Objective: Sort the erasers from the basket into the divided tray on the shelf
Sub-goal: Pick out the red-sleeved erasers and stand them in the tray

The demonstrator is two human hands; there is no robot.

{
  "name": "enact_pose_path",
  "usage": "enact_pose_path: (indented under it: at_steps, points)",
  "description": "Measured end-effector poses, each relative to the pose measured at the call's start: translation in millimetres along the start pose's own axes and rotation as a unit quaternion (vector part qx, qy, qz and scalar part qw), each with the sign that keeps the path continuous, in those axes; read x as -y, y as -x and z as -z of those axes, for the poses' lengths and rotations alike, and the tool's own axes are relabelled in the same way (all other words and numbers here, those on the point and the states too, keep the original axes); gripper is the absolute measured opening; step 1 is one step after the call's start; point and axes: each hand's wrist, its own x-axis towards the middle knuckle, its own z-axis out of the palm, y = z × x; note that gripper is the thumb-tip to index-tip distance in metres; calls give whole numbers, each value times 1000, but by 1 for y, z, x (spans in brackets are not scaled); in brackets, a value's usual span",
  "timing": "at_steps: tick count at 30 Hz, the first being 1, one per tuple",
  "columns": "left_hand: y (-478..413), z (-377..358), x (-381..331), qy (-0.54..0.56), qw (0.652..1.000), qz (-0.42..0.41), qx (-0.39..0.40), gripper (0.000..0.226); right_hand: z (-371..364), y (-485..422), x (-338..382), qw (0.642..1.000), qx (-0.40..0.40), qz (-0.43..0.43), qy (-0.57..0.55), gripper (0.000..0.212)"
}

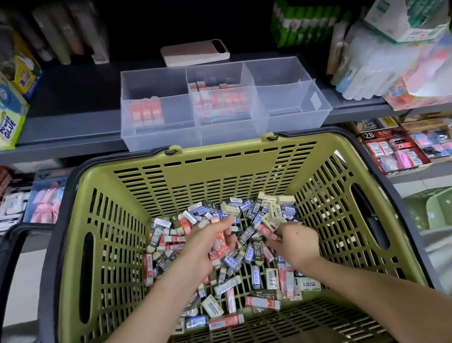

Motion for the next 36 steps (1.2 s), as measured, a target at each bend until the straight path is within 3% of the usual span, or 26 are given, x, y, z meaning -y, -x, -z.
enact_pose_path:
  at_steps: [2,4,7,9,11,12,13,15,16,18,21,24,26,28,30,32,36]
  points:
    - [-1,2,4,-20,1000,-2,-13,55,6,-2,-1,1000,12,-3,-24,37]
    - [-2,2,10,-50,998,-20,-23,78,15,-2,2,988,25,-12,-150,42]
    - [-1,-4,15,-79,996,-45,-23,98,33,0,16,931,63,55,-356,33]
    - [2,-9,16,-73,996,-48,-3,95,40,7,26,884,114,132,-435,24]
    - [4,-10,14,-64,997,-50,-5,73,43,10,25,834,198,174,-485,14]
    - [5,-8,12,-57,997,-53,-12,60,43,8,19,834,235,172,-468,13]
    - [6,-6,10,-49,997,-54,-27,50,38,3,12,866,249,164,-402,19]
    - [3,2,6,-23,998,-38,-50,46,23,-5,-3,954,218,127,-160,29]
    - [1,6,4,0,999,-31,-45,53,16,-5,-7,975,189,105,-59,30]
    - [0,10,0,36,999,-20,-22,63,1,-1,-6,986,137,89,20,34]
    - [0,14,-2,50,999,-2,13,58,-12,2,1,985,80,139,60,42]
    - [1,15,1,21,999,2,42,54,-4,1,0,989,92,110,22,31]
    - [1,14,3,3,999,2,39,60,8,-1,-3,983,149,49,-95,32]
    - [0,12,7,-19,999,-2,27,66,29,1,-1,931,217,-14,-295,24]
    - [2,7,12,-33,999,-18,32,66,52,5,4,870,263,-12,-416,13]
    - [3,1,17,-22,997,-30,72,68,69,11,13,854,286,27,-433,15]
    - [4,-8,22,-27,993,-48,101,66,79,21,29,861,272,90,-420,35]
